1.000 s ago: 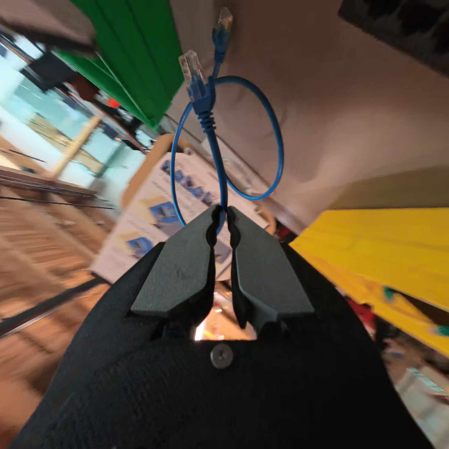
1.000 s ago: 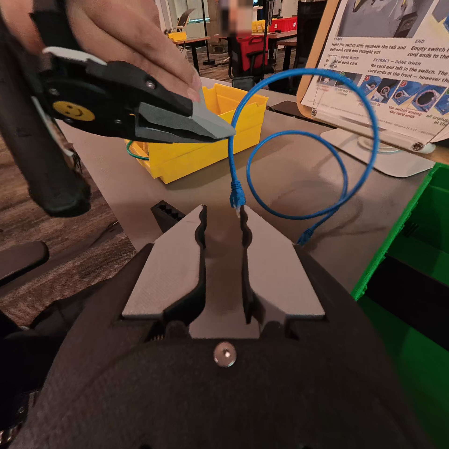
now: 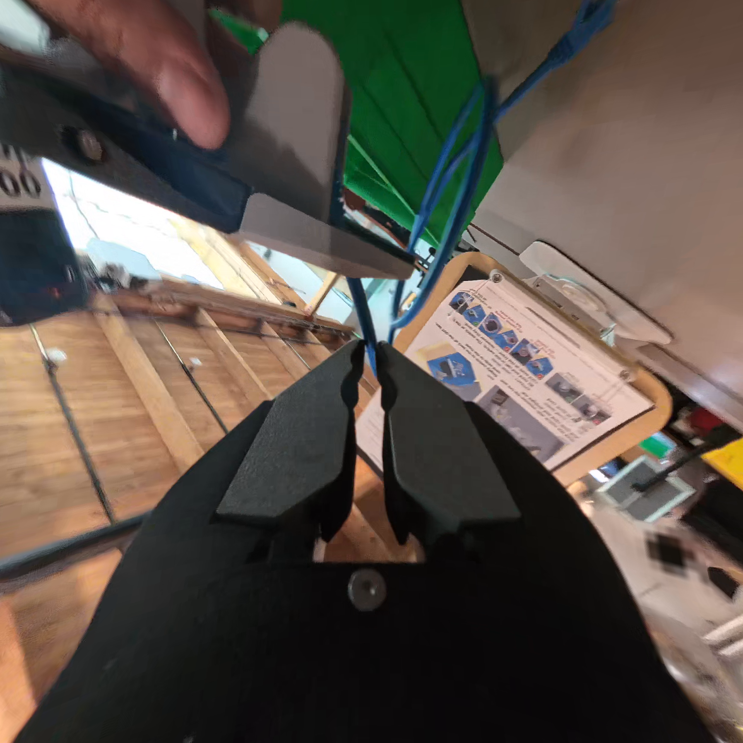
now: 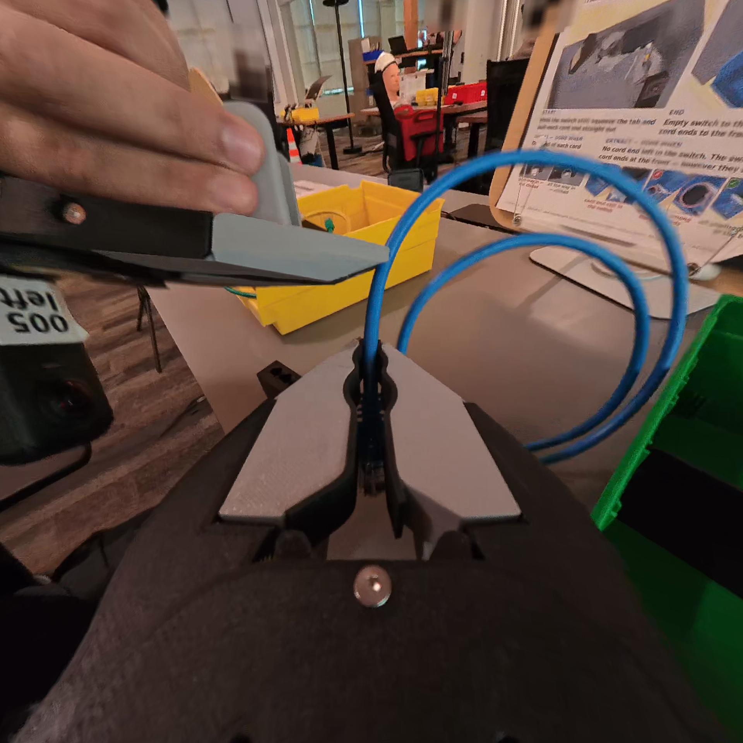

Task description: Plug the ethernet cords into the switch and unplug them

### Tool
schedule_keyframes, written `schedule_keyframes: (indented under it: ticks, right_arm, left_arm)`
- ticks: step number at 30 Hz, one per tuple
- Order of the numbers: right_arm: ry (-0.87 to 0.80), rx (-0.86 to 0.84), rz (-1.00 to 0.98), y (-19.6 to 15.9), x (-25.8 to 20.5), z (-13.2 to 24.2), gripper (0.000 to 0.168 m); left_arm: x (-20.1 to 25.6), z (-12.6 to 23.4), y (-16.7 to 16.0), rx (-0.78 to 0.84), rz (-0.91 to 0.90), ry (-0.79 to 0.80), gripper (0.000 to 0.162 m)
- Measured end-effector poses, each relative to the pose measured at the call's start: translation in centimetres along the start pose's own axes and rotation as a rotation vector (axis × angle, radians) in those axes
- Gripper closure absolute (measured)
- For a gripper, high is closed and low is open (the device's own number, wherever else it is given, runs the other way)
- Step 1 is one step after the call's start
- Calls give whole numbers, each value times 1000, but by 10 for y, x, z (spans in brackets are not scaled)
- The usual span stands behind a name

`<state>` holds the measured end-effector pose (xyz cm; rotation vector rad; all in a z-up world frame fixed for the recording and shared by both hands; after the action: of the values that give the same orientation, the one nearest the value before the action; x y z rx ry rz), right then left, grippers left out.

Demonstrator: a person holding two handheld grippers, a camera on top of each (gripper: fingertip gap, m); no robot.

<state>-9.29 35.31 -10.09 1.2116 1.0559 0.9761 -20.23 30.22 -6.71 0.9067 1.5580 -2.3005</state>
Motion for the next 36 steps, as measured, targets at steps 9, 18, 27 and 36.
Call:
schedule_keyframes:
  ticks: [9, 18, 27, 36]
  right_arm:
    - [214, 335, -613, 10, 28, 22, 168]
    - [542, 639, -762, 32, 12, 36, 168]
    - [560, 704, -515, 44, -8, 44, 168]
    - [521, 681, -367, 48, -13, 51, 167]
  left_arm:
    - [7, 17, 7, 188, 1312, -248, 161]
    - [-42, 24, -5, 521, 2098, -166, 154]
    - [-65, 24, -11, 724, 2277, -148, 145]
    - [-64, 21, -9, 860, 2365, -182, 155]
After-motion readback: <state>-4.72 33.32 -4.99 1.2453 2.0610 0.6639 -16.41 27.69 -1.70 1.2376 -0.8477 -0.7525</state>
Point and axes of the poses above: each gripper's, where its closed fingertips meet, z back along the fingers, y out of its top, x = y × z across the jaws, the point moved 9 cm from there along z, back along the fingers, and after that the axes turned 7 degrees about x, right-handed, at the moved point
